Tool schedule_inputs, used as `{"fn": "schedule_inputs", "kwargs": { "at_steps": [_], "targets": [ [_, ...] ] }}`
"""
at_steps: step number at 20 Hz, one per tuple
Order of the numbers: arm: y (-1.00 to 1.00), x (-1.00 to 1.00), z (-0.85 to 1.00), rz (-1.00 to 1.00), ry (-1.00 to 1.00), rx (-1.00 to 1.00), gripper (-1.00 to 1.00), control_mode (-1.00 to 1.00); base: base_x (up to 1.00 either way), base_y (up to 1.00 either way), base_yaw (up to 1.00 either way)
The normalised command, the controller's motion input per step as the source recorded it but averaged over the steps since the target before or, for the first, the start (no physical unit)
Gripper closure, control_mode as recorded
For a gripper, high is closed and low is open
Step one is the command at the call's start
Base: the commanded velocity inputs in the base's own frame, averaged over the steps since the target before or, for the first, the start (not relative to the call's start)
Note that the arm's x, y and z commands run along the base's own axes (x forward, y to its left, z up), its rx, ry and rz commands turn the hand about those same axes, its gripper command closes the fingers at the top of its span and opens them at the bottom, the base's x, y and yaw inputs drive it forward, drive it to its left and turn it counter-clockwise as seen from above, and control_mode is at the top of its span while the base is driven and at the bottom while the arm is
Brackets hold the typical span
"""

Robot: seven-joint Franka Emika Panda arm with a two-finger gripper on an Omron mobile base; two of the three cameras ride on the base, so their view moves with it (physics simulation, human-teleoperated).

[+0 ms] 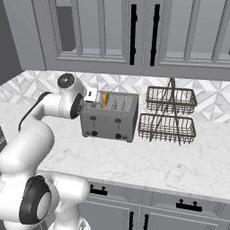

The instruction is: Start the toaster. Once the lever pops up, take the bread to the plate on the dining counter.

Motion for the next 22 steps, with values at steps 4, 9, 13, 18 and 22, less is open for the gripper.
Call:
{"fn": "schedule_inputs", "kwargs": {
  "at_steps": [4, 9, 13, 18, 22],
  "targets": [
    [-0.05, 0.31, -0.14, 0.00, 0.02, 0.00, -1.00, -1.00, 0.00, 0.00, 0.00],
    [-0.16, 0.31, -0.13, 0.00, -0.02, 0.00, -1.00, -1.00, 0.00, 0.00, 0.00],
    [-0.18, 0.29, -0.25, 0.00, -0.02, 0.00, -1.00, -1.00, 0.00, 0.00, 0.00],
    [-0.08, 0.36, -0.28, 0.00, 0.00, 0.00, -1.00, -1.00, 0.00, 0.00, 0.00],
    [0.00, 0.33, -0.15, 0.00, 0.00, 0.00, -1.00, -1.00, 0.00, 0.00, 0.00]
  ]
}}
